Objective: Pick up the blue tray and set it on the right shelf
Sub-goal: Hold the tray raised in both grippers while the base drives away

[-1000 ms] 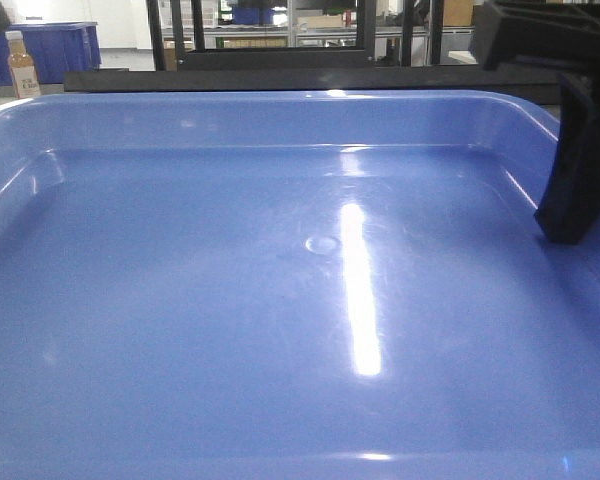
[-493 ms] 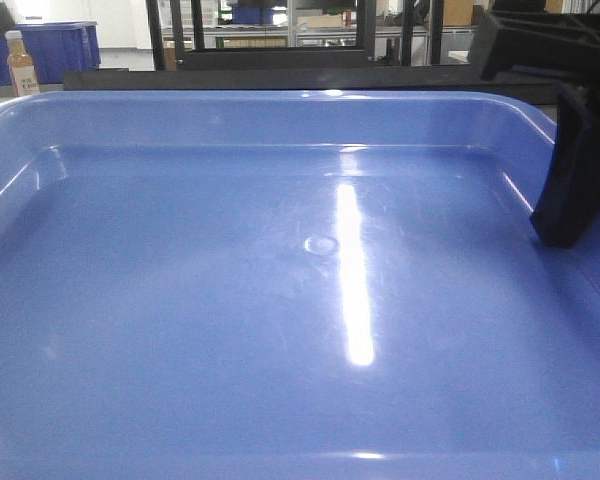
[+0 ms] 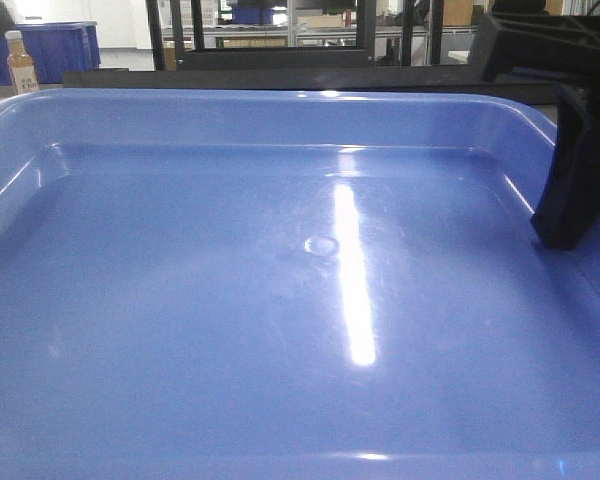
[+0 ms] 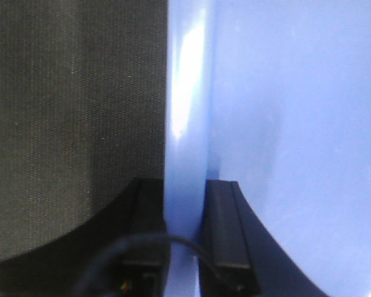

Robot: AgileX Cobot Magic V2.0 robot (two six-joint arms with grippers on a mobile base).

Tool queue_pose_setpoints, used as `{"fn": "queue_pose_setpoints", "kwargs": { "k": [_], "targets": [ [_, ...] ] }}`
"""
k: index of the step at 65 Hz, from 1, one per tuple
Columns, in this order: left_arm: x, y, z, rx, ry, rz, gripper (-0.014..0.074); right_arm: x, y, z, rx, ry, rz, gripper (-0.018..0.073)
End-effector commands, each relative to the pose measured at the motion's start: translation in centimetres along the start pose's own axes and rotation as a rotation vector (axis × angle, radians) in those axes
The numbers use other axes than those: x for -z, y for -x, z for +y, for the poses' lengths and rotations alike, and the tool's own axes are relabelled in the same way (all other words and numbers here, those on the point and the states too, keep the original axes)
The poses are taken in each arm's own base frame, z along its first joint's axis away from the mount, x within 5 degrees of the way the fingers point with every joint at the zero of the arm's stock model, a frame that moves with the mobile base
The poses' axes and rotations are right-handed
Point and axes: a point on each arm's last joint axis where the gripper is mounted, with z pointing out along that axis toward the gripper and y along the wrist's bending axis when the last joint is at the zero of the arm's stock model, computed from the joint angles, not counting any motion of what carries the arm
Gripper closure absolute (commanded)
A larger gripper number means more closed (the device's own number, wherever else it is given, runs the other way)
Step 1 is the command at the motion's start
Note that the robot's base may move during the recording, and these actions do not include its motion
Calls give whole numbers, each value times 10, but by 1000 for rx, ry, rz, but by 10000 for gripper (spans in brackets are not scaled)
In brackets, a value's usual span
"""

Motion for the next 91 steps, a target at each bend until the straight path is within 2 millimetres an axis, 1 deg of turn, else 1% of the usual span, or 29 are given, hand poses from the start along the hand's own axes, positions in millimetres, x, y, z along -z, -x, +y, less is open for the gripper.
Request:
{"fn": "queue_pose_setpoints", "kwargs": {
  "k": [1,91],
  "targets": [
    [11,5,-2,-25,-17,-61,645,13,7,1,20,23,-73,398],
    [11,5,-2,-25,-17,-61,645,13,7,1,20,23,-73,398]
  ]
}}
